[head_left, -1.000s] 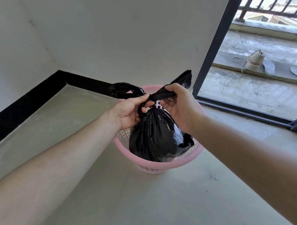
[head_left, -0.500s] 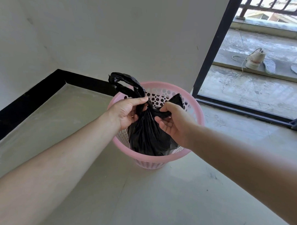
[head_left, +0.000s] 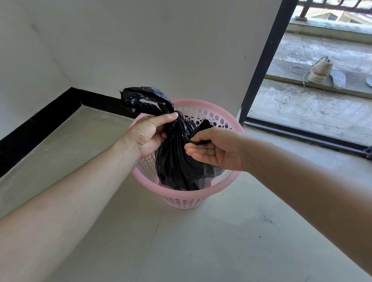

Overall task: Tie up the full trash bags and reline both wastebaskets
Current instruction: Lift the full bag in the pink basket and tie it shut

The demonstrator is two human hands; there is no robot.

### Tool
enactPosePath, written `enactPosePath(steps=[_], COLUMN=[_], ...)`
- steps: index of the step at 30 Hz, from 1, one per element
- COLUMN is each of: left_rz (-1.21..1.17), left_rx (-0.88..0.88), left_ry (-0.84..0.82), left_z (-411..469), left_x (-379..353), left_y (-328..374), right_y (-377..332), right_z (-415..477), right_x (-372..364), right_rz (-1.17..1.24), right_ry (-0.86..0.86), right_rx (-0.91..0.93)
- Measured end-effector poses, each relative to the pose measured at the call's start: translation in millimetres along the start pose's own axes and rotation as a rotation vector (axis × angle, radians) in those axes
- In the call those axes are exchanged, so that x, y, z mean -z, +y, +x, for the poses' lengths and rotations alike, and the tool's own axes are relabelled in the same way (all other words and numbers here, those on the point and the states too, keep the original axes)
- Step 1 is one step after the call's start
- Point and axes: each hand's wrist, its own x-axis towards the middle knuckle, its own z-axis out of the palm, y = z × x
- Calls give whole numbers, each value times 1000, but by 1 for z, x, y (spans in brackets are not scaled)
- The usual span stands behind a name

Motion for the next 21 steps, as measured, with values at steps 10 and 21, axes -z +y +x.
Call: enactPosePath(steps=[10, 21], left_rz=[-94, 89], left_rx=[44, -20], left_ry=[-82, -311], left_z=[-7, 1], left_x=[-1, 15], left_y=[3, 12], right_y=[4, -44], right_z=[5, -9], right_x=[8, 33], right_rz=[3, -1093], right_ry=[-86, 432], right_rx=[-150, 790])
